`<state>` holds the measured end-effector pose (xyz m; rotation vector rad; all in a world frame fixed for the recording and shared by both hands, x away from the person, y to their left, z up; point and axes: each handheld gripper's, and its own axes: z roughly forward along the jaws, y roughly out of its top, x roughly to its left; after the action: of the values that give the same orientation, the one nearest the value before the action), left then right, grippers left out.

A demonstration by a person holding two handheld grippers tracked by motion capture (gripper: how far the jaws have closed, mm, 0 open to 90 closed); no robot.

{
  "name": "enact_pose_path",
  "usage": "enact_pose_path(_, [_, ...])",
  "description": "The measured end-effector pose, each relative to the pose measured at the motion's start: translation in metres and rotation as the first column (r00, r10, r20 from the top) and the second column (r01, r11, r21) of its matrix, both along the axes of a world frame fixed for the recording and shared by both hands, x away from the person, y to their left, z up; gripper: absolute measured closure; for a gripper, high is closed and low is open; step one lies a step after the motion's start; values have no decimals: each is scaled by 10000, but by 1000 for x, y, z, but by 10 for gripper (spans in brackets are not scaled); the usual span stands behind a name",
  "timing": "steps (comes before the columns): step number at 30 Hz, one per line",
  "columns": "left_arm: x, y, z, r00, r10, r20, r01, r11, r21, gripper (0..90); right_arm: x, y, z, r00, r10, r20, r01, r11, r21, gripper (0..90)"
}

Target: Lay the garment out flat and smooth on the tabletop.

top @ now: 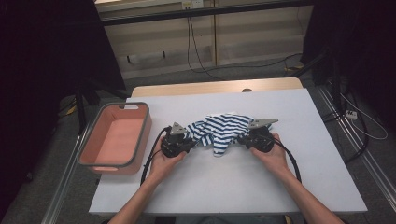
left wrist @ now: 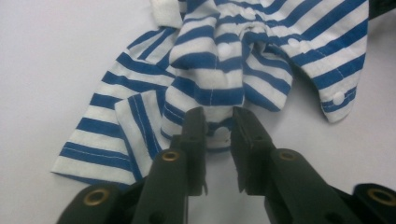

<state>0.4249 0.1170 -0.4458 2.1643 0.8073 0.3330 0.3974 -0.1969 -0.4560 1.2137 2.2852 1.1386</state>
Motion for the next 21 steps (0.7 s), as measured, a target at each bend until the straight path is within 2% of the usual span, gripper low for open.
enact_pose_path(4, [0,2,1,10000,16,-13,-17,9999,-131,825,-10,-8,14,9998,145,120,-149,9991,406,900])
enact_pose_path(8, [-2,2,3,10000,-39,61,40,9999,-163,898,-16,-21,28,9997,-49,243,27,9961,877,900])
enact_pose_path(15, [-3,1,6,9999,-99,51,100,9997,-202,900,-18,-41,40,9992,-344,209,316,9920,1221,900])
enact_pose_path(21, [-9,5,15,9998,-184,112,191,9981,-582,900,-23,-59,44,9981,-594,176,565,9896,1326,897])
